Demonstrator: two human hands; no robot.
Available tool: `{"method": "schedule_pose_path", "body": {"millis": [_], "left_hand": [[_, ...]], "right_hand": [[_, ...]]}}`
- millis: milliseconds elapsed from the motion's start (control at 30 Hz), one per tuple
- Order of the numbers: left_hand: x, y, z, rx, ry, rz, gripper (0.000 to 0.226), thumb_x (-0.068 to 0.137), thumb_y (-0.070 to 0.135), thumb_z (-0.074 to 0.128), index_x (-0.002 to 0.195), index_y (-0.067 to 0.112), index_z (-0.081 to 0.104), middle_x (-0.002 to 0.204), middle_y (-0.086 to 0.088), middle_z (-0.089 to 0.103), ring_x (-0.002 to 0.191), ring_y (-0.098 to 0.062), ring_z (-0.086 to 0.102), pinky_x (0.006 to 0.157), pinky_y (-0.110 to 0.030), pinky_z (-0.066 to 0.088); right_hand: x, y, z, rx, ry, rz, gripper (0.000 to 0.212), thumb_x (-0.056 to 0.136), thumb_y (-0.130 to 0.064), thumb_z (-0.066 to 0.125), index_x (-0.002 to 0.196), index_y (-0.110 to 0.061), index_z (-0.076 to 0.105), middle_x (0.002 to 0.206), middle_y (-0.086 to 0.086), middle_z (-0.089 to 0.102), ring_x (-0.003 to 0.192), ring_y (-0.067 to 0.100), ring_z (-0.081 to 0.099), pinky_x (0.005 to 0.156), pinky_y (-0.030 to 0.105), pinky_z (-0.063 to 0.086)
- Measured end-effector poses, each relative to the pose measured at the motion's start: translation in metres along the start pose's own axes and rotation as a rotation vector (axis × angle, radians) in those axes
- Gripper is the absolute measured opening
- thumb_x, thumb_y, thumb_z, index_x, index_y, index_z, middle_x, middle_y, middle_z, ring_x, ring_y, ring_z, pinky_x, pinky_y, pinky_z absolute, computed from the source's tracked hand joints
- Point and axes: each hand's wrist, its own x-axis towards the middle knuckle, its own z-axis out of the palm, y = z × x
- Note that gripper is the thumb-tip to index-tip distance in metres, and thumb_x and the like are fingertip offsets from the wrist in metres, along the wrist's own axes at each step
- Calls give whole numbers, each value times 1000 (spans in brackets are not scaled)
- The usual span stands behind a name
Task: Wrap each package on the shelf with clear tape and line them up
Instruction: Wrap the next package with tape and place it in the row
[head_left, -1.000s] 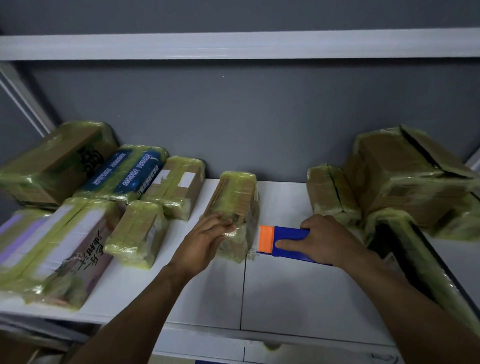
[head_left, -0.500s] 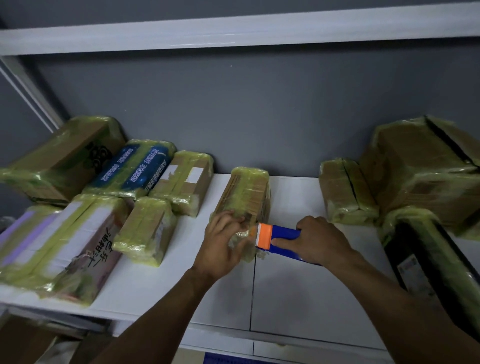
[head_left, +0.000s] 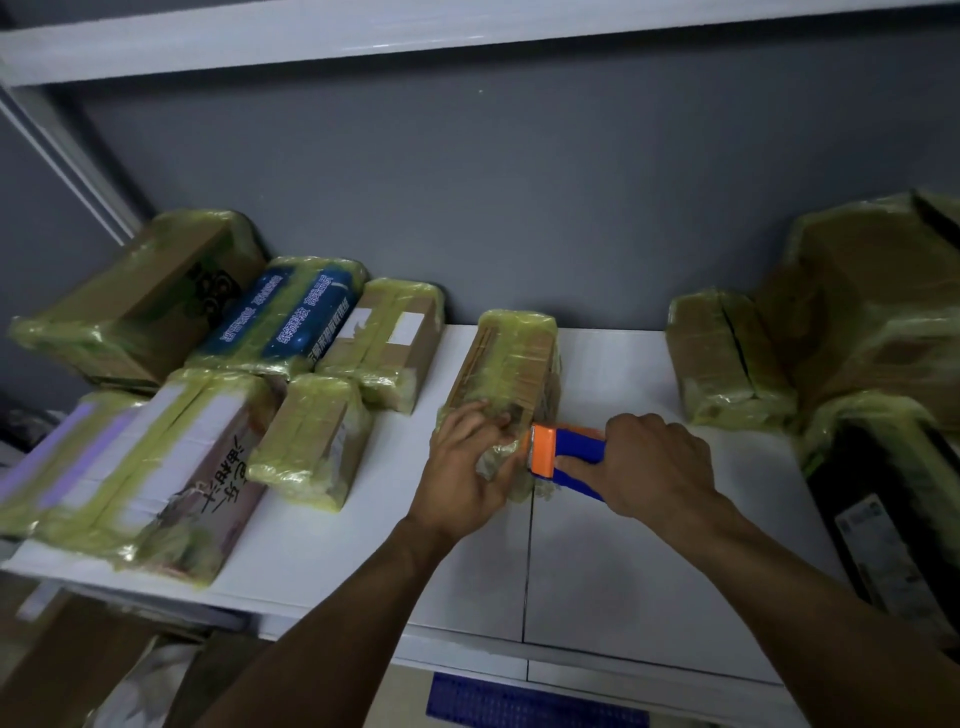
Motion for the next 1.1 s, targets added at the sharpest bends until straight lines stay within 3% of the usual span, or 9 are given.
{"method": "schedule_pose_path", "body": {"millis": [100,233,367,467,600,700,867,1000,1100], "left_hand": [[0,1,-1,12,27,17,30,89,25,72,113,7,73,113,-6,68,126,-31,55,99,-54,47],[-3,8,-3,43,25,75,32,91,37,69,107,10,74,111,-1,68,121,-25,55,96,-48,49],[-2,13,-11,76,78,-133,29,83,42,76,97,18,68,110,2,60,112,-22,54,96,-53,48],[2,21,-8,133,61,-263,43,77,58,80,95,25,59,114,8,53,119,-18,47,112,-66,27],[6,29,2,249,88,-451,80,74,77,60,129,20,49,147,-4,38,141,-28,26,115,-59,30],[4,28,-1,195,51,-487,83,76,66,53,139,14,41,154,-10,30,147,-33,15,105,-54,42],[2,20,-26,317,-69,-468,87,71,61,40,145,15,37,160,-5,31,152,-31,13,105,-56,46],[-4,12,-42,483,-104,-486,71,88,26,53,154,15,32,168,-2,18,156,-28,3,123,-58,18],[3,12,-56,542,-72,-480,75,87,2,44,158,23,30,170,9,4,156,-29,-10,125,-57,3]], "right_hand": [[-5,-2,3,-50,83,-23,64,82,-88,49,90,-25,53,93,-3,65,86,20,66,66,29,40],[-5,7,9,-58,61,26,63,88,-83,46,94,-21,56,101,1,67,88,21,65,66,29,40],[-4,27,10,86,32,120,66,84,-86,47,84,-20,51,81,-2,58,72,17,59,61,28,43],[-6,37,15,297,-31,145,64,83,-84,49,83,-20,52,77,-3,60,71,18,64,61,30,50],[-9,43,28,607,-88,202,65,86,-80,52,66,-18,54,53,-5,59,50,8,61,52,25,43],[-11,43,42,705,-133,246,65,88,-77,52,58,-20,50,44,-6,54,39,4,54,49,23,37],[-8,48,49,801,-138,320,68,88,-78,50,64,-15,59,53,-3,62,51,12,62,50,24,40],[-10,51,50,865,-144,339,68,90,-76,50,69,-12,63,62,1,67,58,17,66,53,25,42],[-10,45,50,860,-134,325,67,92,-73,51,67,-12,60,63,2,65,59,19,65,54,26,41]]}}
